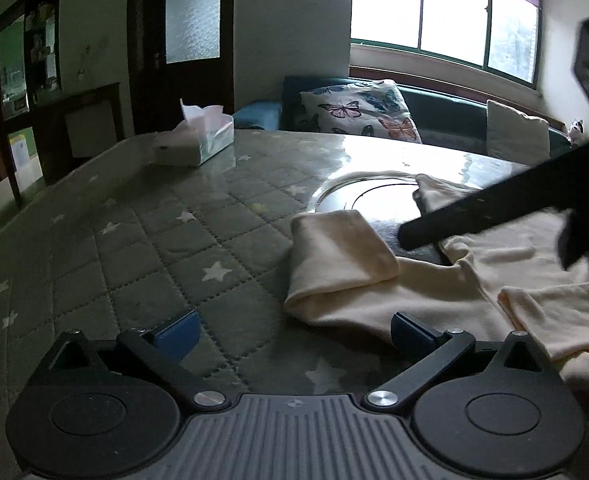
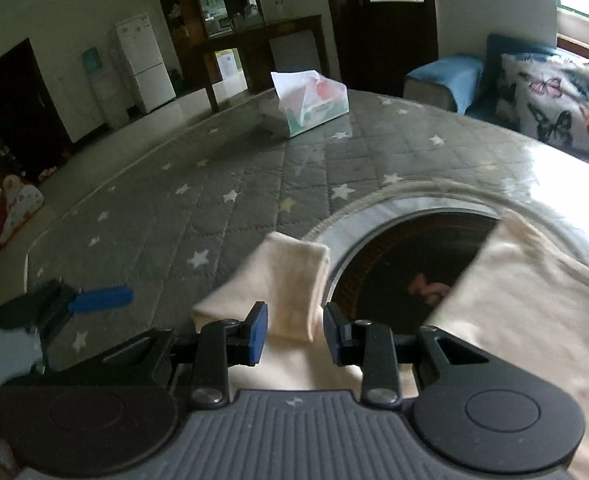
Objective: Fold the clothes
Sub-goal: 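Release the folded sleeve with the left gripper and reposition over the shirt, then grasp the shirt side with the right gripper and fold it inward over the body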
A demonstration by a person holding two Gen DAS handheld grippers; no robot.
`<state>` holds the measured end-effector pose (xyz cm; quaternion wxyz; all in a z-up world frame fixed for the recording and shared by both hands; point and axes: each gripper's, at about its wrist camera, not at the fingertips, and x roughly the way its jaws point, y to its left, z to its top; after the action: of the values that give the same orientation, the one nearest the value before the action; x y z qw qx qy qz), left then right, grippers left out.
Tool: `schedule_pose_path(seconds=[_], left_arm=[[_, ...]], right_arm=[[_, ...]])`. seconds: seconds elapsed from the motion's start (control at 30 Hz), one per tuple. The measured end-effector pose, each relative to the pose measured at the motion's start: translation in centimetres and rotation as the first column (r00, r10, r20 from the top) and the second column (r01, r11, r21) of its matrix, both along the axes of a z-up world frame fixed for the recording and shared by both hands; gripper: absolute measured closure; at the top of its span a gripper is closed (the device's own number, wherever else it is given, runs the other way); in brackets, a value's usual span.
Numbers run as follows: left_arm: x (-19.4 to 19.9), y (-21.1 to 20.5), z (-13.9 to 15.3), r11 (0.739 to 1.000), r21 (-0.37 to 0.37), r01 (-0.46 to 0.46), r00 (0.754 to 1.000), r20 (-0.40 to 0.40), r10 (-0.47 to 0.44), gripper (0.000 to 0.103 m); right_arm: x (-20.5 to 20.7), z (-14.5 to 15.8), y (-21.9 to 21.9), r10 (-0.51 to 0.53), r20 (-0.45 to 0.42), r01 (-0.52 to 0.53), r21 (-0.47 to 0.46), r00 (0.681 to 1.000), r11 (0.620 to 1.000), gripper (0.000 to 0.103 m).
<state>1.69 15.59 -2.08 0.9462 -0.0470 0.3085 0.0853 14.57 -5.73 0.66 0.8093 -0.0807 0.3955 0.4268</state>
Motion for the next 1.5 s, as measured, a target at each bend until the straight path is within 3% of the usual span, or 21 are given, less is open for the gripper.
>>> schedule_pose_path(seconds=[0.53, 0.63, 0.7, 1.23, 1.5], left_arm=[[-0.1, -0.4, -0.5, 1.000, -0.031, -0.001, 1.000, -0.025, 0.000, 0.000], [0.0, -0.6, -0.6, 1.000, -0.029, -0.003, 0.999, -0.034, 0.002, 0.000], [0.1, -0.7, -0.6, 1.000, -0.029, -0.003, 0.999, -0.040, 0.002, 0.000], [1.2, -4.8, -0.2, 0.998, 0.004, 0.057, 0.997, -0.046, -0.057, 0.000], [2.2, -7.5, -0.8, 0.994, 0.071, 0.087, 0.994, -0.071, -0.082, 0.000]], right_arm=[[3.7, -3.4, 2.7, -0.045, -0.139, 0.048, 0.017, 0.989, 0.999, 0.073], [3.8, -3.5, 2.8, -0.042, -0.151, 0.047, 0.026, 0.988, 0.999, 0.088], [3.6, -3.3, 2.7, -0.042, -0.144, 0.047, 0.030, 0.989, 0.998, 0.092], [0.3, 5.7, -3.6, -0.067, 0.042, 0.063, 0.099, 0.997, 0.993, 0.096], [-1.9, 9.5, -8.3, -0.109, 0.127, 0.093, 0.124, 0.986, 0.988, 0.097]])
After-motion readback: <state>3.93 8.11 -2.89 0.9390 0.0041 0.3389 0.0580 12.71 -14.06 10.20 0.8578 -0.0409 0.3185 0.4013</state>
